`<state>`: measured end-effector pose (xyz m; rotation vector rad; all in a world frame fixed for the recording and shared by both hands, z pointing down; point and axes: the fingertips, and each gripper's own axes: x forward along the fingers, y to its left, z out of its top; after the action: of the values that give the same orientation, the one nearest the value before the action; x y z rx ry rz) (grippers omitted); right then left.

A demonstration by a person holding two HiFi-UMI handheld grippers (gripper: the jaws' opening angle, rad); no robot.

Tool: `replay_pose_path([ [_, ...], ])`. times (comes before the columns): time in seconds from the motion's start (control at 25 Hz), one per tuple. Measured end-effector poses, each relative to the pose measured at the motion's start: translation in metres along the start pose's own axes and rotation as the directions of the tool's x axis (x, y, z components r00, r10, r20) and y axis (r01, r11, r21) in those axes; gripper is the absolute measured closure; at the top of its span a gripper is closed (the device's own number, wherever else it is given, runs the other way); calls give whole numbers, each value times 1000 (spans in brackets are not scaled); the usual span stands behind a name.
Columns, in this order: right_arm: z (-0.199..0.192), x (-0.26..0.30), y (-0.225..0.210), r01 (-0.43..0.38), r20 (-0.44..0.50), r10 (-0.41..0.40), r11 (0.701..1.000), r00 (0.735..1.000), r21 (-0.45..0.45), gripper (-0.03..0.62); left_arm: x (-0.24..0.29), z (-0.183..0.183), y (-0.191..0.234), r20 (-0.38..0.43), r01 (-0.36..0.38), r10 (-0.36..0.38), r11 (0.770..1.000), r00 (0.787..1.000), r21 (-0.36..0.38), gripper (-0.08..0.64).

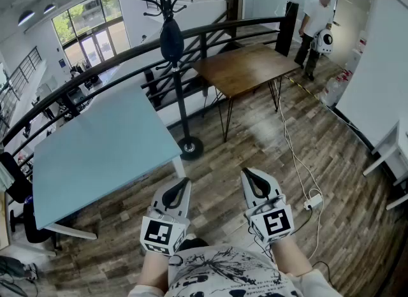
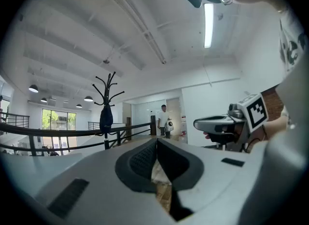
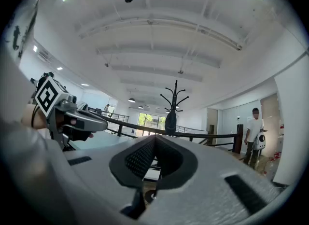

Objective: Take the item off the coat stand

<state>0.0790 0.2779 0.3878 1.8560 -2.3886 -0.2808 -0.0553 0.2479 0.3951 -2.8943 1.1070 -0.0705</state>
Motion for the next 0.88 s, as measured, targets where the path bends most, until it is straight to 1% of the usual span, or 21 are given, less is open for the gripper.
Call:
replay_pose_path([
  [0.16,-5,5,8,-16,5,16,1000,1000,-4,600,-1,-8,6,-7,-10,10,1000,1000,-3,555],
  [0.32,-5,9,5,-26,5,26,1000,1000,-1,600,3,-13,8,-7,-12,12,1000,1000,-1,555],
  [0.48,-7,12,-1,-14,5,14,999,1000,42,598,6,-14,9,-15,-14,14,1000,1000,-2,555],
  [0.6,-16,18,-4,-7,-14,8,998,1000,69,598,8,-17,12,-28,-15,15,1000,999,-8,555],
  [0.72,-26,31,-4,-19,-30,21,997,999,80,598,15,-25,22,-48,-21,20,1000,999,-15,555],
  [0.88,-37,63,-7,-27,-46,31,995,998,93,598,34,-41,46,-66,-23,21,999,998,-25,555],
])
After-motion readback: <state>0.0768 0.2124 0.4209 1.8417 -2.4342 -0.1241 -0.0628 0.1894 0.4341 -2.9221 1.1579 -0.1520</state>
